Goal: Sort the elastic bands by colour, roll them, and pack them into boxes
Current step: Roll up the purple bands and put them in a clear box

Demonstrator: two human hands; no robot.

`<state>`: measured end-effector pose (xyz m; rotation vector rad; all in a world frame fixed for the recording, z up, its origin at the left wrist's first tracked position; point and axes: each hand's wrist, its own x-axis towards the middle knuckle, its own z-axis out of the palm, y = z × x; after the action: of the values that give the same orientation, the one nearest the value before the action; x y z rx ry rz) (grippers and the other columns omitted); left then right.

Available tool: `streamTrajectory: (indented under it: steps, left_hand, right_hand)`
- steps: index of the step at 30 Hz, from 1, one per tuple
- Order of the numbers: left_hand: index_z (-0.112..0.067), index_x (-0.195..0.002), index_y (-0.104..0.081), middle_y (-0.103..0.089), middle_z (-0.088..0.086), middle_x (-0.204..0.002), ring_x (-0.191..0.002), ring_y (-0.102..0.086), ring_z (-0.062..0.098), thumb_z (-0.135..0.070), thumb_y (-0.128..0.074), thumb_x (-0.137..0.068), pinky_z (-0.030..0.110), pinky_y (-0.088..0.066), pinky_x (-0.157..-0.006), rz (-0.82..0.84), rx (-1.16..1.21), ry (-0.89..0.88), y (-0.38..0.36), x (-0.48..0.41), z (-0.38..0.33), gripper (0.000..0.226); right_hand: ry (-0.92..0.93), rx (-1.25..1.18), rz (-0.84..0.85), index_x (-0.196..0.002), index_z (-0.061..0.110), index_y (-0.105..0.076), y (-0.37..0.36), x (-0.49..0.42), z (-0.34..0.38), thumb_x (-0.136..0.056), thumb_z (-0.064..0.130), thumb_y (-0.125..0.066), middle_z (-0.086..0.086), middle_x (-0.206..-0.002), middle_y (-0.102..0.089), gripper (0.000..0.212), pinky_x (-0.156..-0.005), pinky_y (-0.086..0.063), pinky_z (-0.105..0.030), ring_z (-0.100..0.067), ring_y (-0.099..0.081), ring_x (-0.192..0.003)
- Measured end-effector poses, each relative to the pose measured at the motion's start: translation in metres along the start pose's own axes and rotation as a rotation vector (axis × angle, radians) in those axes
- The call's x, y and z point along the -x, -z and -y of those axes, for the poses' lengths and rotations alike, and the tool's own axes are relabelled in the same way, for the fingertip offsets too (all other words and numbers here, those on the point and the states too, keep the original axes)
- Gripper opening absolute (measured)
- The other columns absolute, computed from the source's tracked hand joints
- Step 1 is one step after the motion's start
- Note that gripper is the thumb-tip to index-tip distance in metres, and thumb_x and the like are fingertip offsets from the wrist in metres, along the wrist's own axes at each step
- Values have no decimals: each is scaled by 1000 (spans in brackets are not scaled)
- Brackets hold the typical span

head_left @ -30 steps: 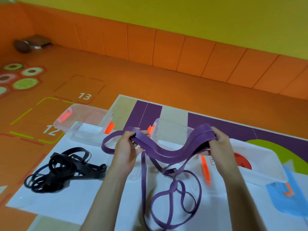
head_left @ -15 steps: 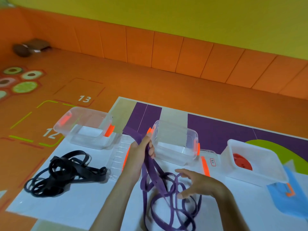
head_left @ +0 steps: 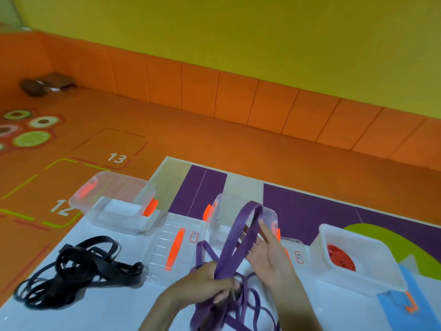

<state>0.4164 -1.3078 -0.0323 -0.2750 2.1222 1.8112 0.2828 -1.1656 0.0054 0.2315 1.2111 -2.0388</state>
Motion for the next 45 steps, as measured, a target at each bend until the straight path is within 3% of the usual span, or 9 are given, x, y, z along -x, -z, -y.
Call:
streamTrajectory:
  steps: [3, 8, 16, 20, 24, 26, 30, 37, 45]
  left_hand:
    - [2, -78, -63, -68, 5, -69, -70, -65, 16, -37, -60, -92, 33, -56, -89, 61, -46, 14, 2, 5, 1, 42]
    - [-7, -95, -71, -80, 4, -83, -79, -74, 12, -55, -70, -96, 20, -54, -77, -6, -48, -38, 0, 5, 7, 47]
    - [-3, -89, -65, -78, 7, -78, -68, -69, 11, -44, -61, -105, 30, -55, -75, -425, 97, -99, 6, -5, 7, 44]
    - [1, -96, -51, -79, 13, -90, -75, -78, 20, -47, -60, -103, 19, -55, -58, -386, 371, -99, 13, 0, -3, 49]
    - [-22, -93, -62, -78, 5, -91, -81, -77, 14, -73, -58, -93, 24, -54, -65, -369, 118, -50, 2, -4, -3, 51]
    - [-31, -89, -59, -73, 2, -78, -65, -68, 10, -65, -76, -86, 22, -50, -67, -386, 81, -81, -6, -11, -1, 38]
    - [-43, -109, -62, -71, -9, -104, -91, -78, 11, -25, -88, -80, 22, -60, -80, -465, 200, -214, -16, -18, -3, 43]
    - [-33, -88, -72, -73, -18, -88, -80, -71, 2, -41, -82, -76, 14, -55, -74, -580, 187, -269, -7, -18, -13, 18]
    - [-11, -85, -61, -65, 3, -62, -69, -72, 23, -25, -88, -87, 55, -62, -76, -536, 401, -170, -12, -19, -18, 30]
  right_hand:
    - [82, 16, -6, -108, 9, -81, -2, 1, 5, -98, 24, -70, -18, -105, -79, 21, -69, -65, -39, -31, -80, -88]
    - [194, 252, -116, -121, 3, -72, -10, -2, 5, -111, 22, -48, -24, -108, -79, 32, -87, -62, -53, -40, -78, -97]
    - [316, 537, -127, -124, 6, -70, 9, 6, 18, -112, 19, -50, -15, -98, -82, 26, -79, -66, -39, -32, -80, -91]
    - [333, 459, -114, -126, 12, -66, 10, 6, 20, -110, 18, -55, -20, -104, -80, 20, -84, -66, -49, -37, -79, -96]
    - [287, 381, -70, -126, 9, -67, -5, 5, 11, -110, 16, -53, -18, -114, -78, 22, -87, -63, -52, -29, -78, -102]
    - [262, 324, -36, -123, 4, -67, -12, 5, 6, -109, 17, -53, -19, -115, -77, 24, -91, -62, -56, -31, -78, -102]
    - [270, 310, -32, -109, 5, -72, -18, 7, 2, -103, 13, -59, -21, -111, -78, 16, -87, -64, -45, -32, -78, -103]
    - [298, 301, -1, -98, 20, -81, -29, 13, 6, -96, 33, -60, -18, -115, -78, 24, -107, -51, -58, -39, -72, -116]
    - [348, 453, 89, -136, 23, -66, -27, 27, 0, -93, 51, -63, -6, -128, -75, 51, -104, -57, -48, -27, -71, -121]
